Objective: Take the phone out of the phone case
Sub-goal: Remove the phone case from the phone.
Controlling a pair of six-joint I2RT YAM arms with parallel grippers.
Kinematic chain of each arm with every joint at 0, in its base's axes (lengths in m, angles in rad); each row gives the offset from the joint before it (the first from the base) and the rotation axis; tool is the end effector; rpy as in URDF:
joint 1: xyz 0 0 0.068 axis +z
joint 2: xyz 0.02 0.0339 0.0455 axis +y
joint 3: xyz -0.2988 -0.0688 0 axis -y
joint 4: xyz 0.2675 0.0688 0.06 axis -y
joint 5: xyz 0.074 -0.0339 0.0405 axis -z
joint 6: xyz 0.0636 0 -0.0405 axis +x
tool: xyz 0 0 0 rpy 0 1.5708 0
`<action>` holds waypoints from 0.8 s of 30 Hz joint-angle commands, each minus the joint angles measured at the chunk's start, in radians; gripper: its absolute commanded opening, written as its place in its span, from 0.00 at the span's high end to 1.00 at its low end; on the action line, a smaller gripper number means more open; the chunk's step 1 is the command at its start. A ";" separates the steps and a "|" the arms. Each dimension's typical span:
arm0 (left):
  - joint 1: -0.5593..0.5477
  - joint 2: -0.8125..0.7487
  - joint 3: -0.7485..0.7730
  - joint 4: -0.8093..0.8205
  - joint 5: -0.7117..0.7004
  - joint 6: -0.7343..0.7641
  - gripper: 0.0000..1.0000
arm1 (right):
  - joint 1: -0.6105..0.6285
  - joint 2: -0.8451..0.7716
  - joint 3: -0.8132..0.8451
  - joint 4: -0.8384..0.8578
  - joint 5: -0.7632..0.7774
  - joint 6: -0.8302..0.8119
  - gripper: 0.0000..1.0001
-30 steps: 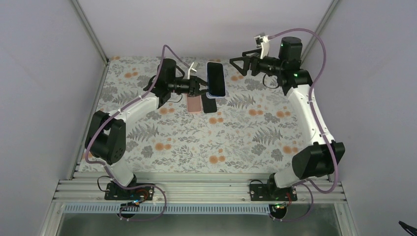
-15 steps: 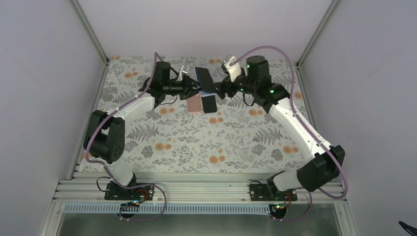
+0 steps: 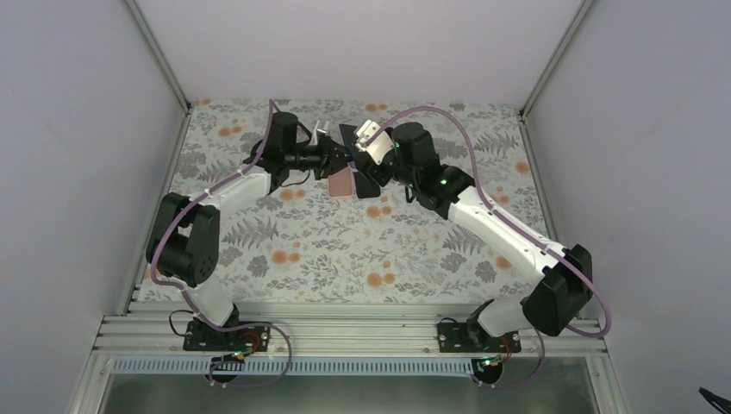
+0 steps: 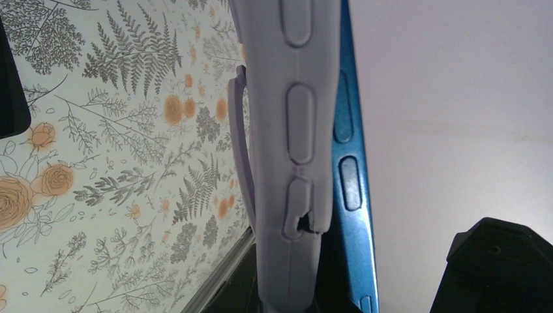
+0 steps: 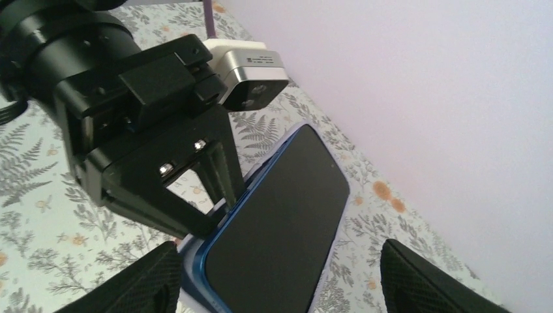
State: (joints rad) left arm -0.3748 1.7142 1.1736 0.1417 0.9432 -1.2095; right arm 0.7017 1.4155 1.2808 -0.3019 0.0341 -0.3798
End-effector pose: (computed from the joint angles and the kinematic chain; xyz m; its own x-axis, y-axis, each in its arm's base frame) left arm 0.3772 -0.2037 0.2798 -0.9782 -0.2055 -0.0316 -0.0168 0.2296 -0.9731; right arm 0.2852 0.2382 0.3741 -0.0695 -0.5439 -0.8363 -0.6970 0.6262 -0.3493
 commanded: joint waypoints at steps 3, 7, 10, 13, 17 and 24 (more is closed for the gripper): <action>0.004 -0.005 0.001 0.073 0.026 -0.018 0.97 | 0.029 0.036 -0.019 0.082 0.108 -0.066 0.30; 0.004 -0.004 0.000 0.073 0.025 -0.017 0.97 | 0.033 0.036 -0.023 0.077 0.077 -0.061 0.30; 0.005 -0.001 0.000 0.072 0.023 -0.015 0.98 | 0.036 0.034 -0.025 0.068 0.056 -0.056 0.29; 0.005 -0.001 0.001 0.072 0.023 -0.015 0.98 | 0.038 0.031 -0.032 0.056 0.030 -0.056 0.29; 0.005 -0.004 -0.001 0.070 0.022 -0.009 0.98 | 0.038 0.032 -0.062 0.074 0.060 -0.069 0.29; 0.006 -0.017 -0.008 0.080 0.028 -0.010 0.98 | 0.038 0.039 -0.094 0.150 0.158 -0.115 0.30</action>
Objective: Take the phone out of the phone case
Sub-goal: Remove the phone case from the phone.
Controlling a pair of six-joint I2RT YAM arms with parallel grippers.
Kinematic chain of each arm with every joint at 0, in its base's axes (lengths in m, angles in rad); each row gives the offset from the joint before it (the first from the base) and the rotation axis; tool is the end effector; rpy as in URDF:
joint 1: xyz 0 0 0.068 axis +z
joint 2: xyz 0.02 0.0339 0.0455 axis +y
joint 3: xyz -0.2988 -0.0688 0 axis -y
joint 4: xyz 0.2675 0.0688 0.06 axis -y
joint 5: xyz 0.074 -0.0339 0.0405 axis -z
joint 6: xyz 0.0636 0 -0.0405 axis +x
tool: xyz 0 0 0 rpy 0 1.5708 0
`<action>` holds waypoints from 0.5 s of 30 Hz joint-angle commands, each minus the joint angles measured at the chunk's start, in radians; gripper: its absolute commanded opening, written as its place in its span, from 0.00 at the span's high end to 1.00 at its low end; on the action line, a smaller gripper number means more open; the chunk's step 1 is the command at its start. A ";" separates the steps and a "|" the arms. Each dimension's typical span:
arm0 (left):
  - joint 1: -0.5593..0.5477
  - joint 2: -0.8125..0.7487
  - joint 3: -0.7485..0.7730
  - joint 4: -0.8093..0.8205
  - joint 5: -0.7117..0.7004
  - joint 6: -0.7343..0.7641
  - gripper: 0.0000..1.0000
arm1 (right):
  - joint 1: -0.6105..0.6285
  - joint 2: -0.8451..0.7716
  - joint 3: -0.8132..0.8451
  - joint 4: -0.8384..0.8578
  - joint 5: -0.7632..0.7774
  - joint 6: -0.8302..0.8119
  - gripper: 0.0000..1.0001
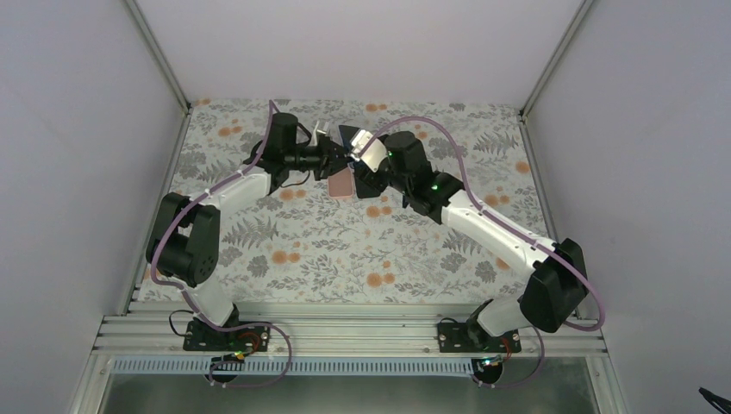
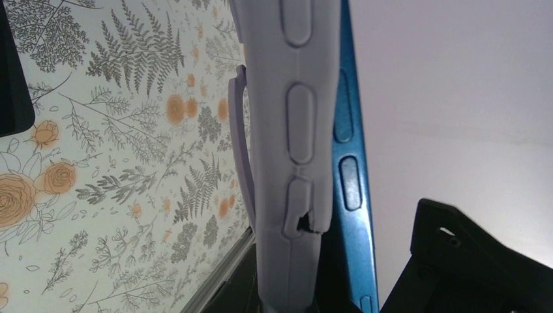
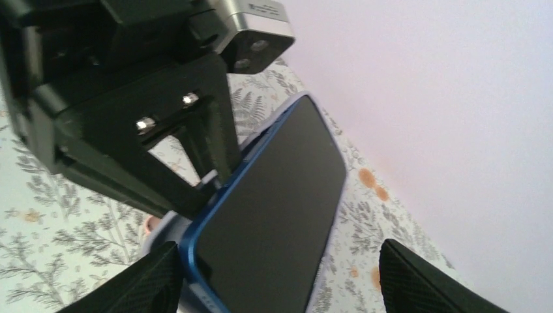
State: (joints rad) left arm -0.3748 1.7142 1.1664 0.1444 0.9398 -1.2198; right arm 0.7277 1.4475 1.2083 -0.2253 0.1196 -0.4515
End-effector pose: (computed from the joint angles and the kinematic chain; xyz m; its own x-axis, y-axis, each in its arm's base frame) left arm 0.3766 -0.2033 0.2774 -0.9773 -0.2108 -0.0186 -0.0312 0.2302 -0.9726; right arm 0.2888 0.2471 0.3435 -0.0476 -0.6225 -0.7811 -0.6685 0.6009 -0.4382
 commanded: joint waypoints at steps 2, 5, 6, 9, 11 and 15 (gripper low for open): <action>0.005 -0.020 -0.006 0.080 0.031 0.000 0.98 | 0.012 0.006 -0.026 0.099 0.091 -0.049 0.32; 0.004 -0.019 -0.014 0.083 0.033 -0.001 0.98 | 0.012 -0.002 -0.039 0.136 0.107 -0.062 0.38; 0.004 -0.020 -0.013 0.084 0.034 -0.001 0.98 | 0.012 -0.002 -0.045 0.148 0.115 -0.073 0.39; -0.001 -0.015 -0.010 0.096 0.041 -0.011 0.98 | 0.012 -0.002 -0.077 0.202 0.143 -0.118 0.40; -0.004 -0.012 -0.004 0.098 0.046 -0.014 0.98 | 0.012 -0.002 -0.105 0.242 0.164 -0.156 0.40; -0.014 -0.004 0.004 0.099 0.053 -0.014 0.98 | 0.012 0.003 -0.157 0.322 0.197 -0.228 0.42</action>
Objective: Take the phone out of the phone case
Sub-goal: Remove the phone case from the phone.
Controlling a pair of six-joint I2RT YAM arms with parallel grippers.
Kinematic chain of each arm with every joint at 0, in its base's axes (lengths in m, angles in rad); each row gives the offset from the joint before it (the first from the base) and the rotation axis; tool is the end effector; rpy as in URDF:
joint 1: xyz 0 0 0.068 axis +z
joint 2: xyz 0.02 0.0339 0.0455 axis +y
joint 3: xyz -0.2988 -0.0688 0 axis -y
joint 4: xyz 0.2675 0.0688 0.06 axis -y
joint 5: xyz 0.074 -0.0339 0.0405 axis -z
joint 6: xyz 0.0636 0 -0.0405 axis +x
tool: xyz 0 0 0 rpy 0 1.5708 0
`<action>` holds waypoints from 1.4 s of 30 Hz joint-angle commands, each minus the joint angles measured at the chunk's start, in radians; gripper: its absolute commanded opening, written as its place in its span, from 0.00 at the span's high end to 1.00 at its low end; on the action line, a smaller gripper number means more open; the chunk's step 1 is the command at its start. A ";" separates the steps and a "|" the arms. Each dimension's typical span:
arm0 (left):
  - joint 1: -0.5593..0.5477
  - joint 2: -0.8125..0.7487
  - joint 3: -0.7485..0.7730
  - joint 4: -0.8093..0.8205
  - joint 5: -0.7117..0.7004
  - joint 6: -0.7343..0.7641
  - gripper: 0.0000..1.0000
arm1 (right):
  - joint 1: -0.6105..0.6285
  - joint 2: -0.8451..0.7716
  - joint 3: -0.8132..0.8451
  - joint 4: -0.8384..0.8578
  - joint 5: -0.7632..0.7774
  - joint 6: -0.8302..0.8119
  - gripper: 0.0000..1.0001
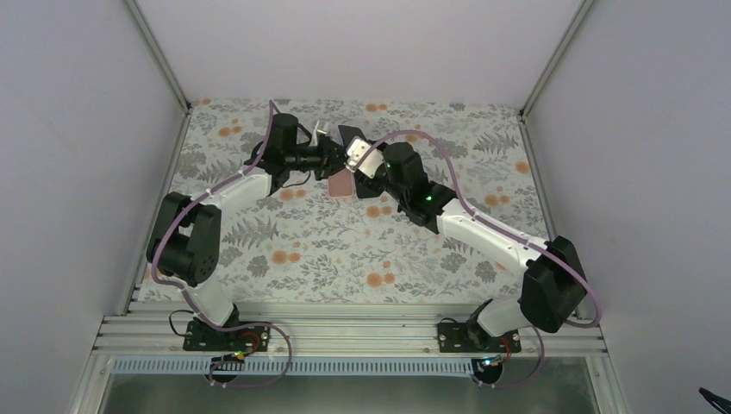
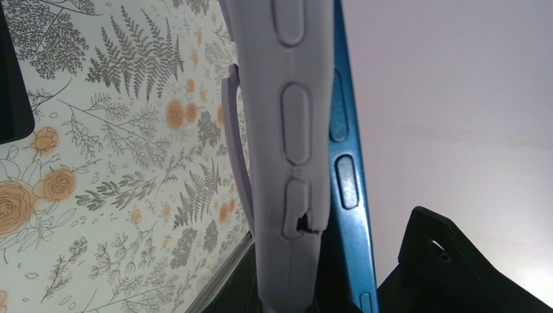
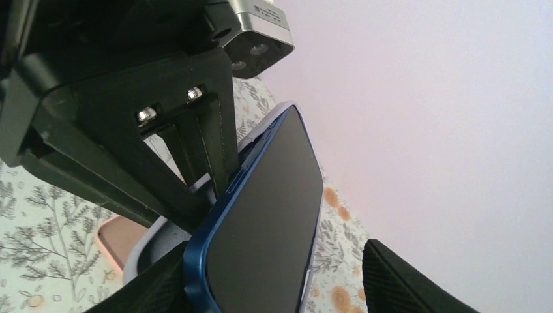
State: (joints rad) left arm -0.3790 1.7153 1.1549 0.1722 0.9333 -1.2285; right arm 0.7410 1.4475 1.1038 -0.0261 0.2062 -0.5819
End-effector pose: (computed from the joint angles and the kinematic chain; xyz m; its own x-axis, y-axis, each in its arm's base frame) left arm 0.3760 -0.2047 0.2755 -0.9764 -0.2146 -0.0241 -0.0254 0.2252 -0.9740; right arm 0.2909 0.2485 0.3271 0.0630 -0.6716 -0.7383 -0.5809 0.5769 -0.5743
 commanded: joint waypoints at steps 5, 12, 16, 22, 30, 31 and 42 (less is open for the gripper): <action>-0.021 0.005 0.020 0.072 0.069 -0.004 0.98 | -0.002 0.028 -0.097 0.216 0.149 -0.171 0.43; -0.039 0.007 0.017 0.075 0.079 -0.001 0.98 | -0.002 0.067 -0.122 0.319 0.173 -0.245 0.43; -0.041 0.007 0.016 0.074 0.080 0.002 0.98 | -0.003 0.089 -0.138 0.352 0.192 -0.273 0.47; -0.041 0.003 0.016 0.060 0.072 0.024 0.98 | -0.005 0.081 -0.136 0.333 0.184 -0.264 0.67; -0.041 0.001 0.025 0.010 0.041 0.074 0.98 | -0.010 0.064 -0.067 0.230 0.160 -0.214 0.96; -0.041 0.001 0.028 -0.008 0.032 0.095 0.98 | -0.012 0.062 -0.047 0.206 0.150 -0.197 0.96; -0.040 0.008 0.005 -0.151 -0.097 0.203 0.98 | -0.031 0.042 0.134 0.054 0.118 -0.103 0.96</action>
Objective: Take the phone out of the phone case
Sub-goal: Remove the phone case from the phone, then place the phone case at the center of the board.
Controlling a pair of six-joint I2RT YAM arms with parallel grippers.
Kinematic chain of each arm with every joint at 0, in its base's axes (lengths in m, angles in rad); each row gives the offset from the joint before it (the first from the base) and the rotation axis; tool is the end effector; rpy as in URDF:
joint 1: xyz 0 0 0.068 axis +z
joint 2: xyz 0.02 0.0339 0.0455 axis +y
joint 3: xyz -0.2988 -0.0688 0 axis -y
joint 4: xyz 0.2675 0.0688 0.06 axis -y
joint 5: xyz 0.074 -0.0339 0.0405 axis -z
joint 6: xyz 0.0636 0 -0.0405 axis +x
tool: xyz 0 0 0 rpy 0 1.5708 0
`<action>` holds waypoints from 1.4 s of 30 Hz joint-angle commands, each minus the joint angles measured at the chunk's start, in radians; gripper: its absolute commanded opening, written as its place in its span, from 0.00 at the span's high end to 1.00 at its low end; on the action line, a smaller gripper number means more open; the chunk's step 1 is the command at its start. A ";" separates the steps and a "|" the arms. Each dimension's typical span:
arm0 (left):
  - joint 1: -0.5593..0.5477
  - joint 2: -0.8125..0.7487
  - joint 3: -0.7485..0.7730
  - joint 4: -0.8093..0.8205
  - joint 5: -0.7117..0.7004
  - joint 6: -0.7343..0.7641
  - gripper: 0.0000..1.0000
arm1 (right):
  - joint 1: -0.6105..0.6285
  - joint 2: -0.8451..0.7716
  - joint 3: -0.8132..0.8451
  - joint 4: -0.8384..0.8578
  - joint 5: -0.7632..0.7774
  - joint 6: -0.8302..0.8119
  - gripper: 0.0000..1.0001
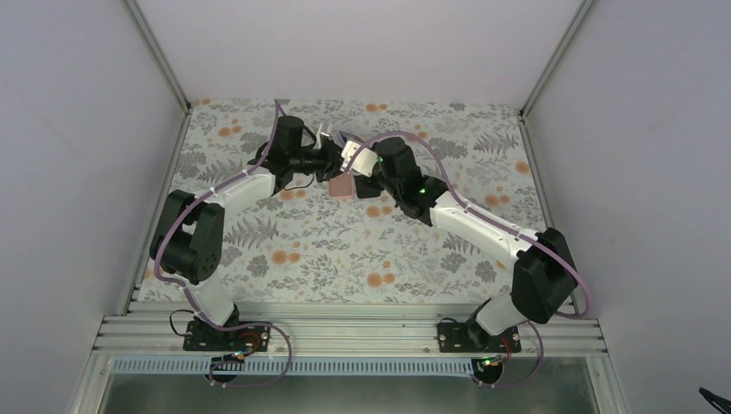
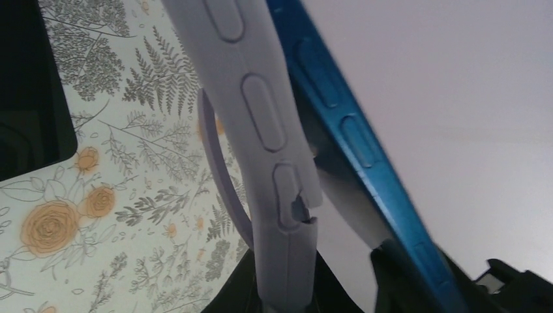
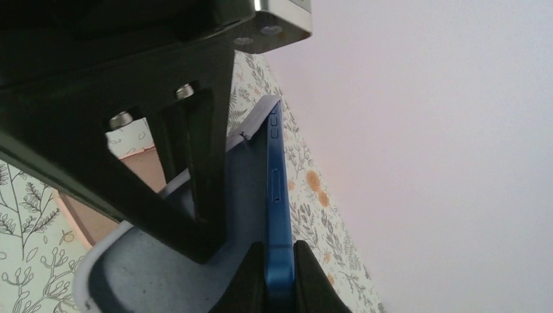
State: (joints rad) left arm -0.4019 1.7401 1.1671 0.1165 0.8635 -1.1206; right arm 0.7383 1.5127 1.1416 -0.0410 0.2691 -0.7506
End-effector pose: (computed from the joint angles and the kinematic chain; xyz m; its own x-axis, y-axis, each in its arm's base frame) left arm 0.3779 -0.2132 0.2626 -0.9707 -0.2231 -0.0889 0.0186 0.2993 -0.9540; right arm 0.3055 0.2551 0.3165 0.1030 -0.7953 -0.5974 -0.5448 0.4574 -0.7028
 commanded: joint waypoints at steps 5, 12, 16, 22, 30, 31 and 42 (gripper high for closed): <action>-0.017 -0.010 -0.007 -0.129 -0.066 0.121 0.98 | -0.042 -0.026 0.121 0.064 0.057 0.064 0.96; -0.016 0.000 -0.007 -0.162 -0.101 0.153 0.98 | -0.072 -0.044 0.174 0.003 0.024 0.103 0.96; -0.015 0.000 0.000 -0.188 -0.129 0.186 0.98 | -0.096 -0.066 0.198 -0.046 -0.007 0.150 0.96; -0.003 -0.014 0.002 -0.208 -0.167 0.252 0.98 | -0.122 -0.108 0.216 -0.128 -0.059 0.237 0.96; 0.059 -0.082 0.005 -0.234 -0.177 0.489 0.98 | -0.156 -0.171 0.161 -0.163 -0.067 0.295 0.96; 0.074 -0.093 -0.006 -0.231 -0.164 0.506 0.98 | -0.158 -0.176 0.154 -0.163 -0.068 0.301 0.96; 0.237 -0.145 -0.037 -0.402 -0.064 0.790 0.98 | -0.185 -0.177 0.156 -0.169 -0.090 0.347 0.96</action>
State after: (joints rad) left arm -0.1944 1.6154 1.1263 -0.1772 0.7643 -0.4984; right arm 0.5606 1.3563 1.2934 -0.2646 0.1970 -0.4435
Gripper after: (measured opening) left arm 0.116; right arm 0.054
